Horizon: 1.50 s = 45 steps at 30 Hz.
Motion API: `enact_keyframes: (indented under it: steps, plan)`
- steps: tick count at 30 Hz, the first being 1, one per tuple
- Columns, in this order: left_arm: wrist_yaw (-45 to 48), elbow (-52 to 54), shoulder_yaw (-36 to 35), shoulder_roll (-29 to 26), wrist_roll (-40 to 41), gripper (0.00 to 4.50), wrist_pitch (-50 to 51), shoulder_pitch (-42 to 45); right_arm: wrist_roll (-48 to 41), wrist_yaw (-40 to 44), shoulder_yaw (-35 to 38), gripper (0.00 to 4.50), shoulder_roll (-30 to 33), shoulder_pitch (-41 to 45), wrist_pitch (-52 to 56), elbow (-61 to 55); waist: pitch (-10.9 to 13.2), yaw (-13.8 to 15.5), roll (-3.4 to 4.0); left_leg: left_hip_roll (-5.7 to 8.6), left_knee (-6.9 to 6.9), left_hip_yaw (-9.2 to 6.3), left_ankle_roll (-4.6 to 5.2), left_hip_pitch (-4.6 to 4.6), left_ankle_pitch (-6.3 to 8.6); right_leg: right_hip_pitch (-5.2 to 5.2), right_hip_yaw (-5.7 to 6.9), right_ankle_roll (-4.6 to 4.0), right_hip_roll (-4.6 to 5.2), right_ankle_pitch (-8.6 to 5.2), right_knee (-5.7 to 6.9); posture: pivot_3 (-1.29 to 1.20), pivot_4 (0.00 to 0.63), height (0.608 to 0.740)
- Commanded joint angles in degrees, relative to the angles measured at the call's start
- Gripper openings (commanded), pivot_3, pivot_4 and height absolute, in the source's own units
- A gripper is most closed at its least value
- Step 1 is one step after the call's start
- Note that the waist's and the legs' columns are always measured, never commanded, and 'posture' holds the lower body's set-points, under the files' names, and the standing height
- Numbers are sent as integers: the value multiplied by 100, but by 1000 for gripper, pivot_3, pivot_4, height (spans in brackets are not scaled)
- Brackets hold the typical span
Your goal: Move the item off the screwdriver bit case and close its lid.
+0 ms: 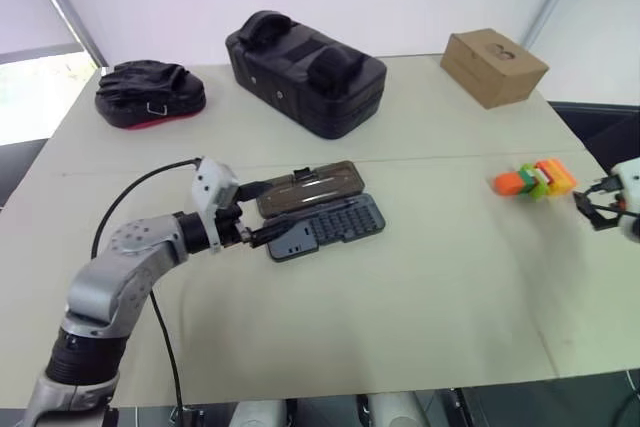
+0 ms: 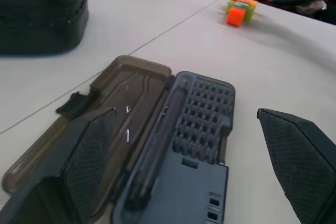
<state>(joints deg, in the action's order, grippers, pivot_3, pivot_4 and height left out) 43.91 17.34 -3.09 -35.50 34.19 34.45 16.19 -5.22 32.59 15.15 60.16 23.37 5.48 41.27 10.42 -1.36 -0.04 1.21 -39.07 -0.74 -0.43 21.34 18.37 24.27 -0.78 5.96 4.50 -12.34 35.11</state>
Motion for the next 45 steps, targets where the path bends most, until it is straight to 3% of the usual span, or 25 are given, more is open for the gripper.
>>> enact_keyframes:
  steps: [1, 5, 8, 11, 14, 23, 30, 37, 44, 45]
  plan:
    - [132, -198, -182, -103, -91, 4500, -188, 172, -262, 509, 129, 4449, 126, -53, 412, -634, 0, -37, -1, -4, 0, 3, 0, -2, 0, 0, -2, 0, -5, 0, 0, 0, 150, 740]
    - [193, -369, -163, -111, -201, 4500, -291, 289, -672, 755, 409, 4449, -47, -185, 938, -1214, 1, -65, -1, -6, -3, 5, -1, -2, -1, 0, -4, 0, -9, 0, 3, 0, 150, 740]
    - [226, -561, -252, -182, -260, 4500, -338, 381, -2314, 1311, 946, 4449, -356, 6, 2534, -2902, 3, -97, 5, -7, -4, 9, 0, -1, 0, 4, -15, 2, -6, 2, 4, 0, 150, 740]
    - [261, -1002, -226, -223, -491, 4500, -564, 537, -3494, 1577, 811, 4449, -642, 43, 3603, -4404, 5, -101, 7, -15, -3, 5, 0, -2, 0, 10, -16, 5, -8, 3, 13, 0, 150, 740]
    - [336, -1451, -119, -273, -734, 4500, -740, 739, -3897, 1480, 515, 4449, -827, 63, 4160, -5147, 2, -44, -7, -16, -3, -13, 0, 2, 0, 9, -6, 4, -10, 3, 14, 0, 150, 740]
    - [820, -2748, 144, -235, -1419, 4500, -1600, 1367, -3708, 1557, -398, 4449, -905, -170, 4350, -6076, 4, 191, -12, 0, -9, -6, 13, 23, 7, 18, -6, 5, 15, 3, -2, 0, 150, 740]
    - [1326, -5363, 925, 219, -2526, 4500, -3024, 2921, -3403, 1513, -874, 4449, -912, -68, 4294, -6348, 8, 204, -19, 17, -11, 5, 15, 24, 9, 19, -4, 10, 14, 5, -1, 0, 150, 740]
    - [1523, -8121, 1264, 867, -3311, 4500, -4026, 4263, -3371, 1108, -894, 4449, -1089, -234, 4452, -6683, 21, 171, -44, 17, -11, 27, 21, 25, 12, 20, -1, 16, 11, 3, -2, 0, 150, 740]
    - [1253, -9173, 1295, 1124, -3809, 4500, -4050, 4743, -3368, 529, -596, 4449, -1300, -715, 4598, -7092, 31, 201, -70, 14, -14, 20, 23, 31, 13, 27, -1, 19, 13, 1, 4, 0, 150, 740]
    - [1339, -9226, 1270, 1149, -3818, 4253, -3990, 4751, -3374, 462, -530, 4491, -1316, -813, 4603, -7142, 31, 202, -71, 14, -14, 19, 23, 30, 13, 27, -2, 19, 13, 1, 4, 0, 150, 740]
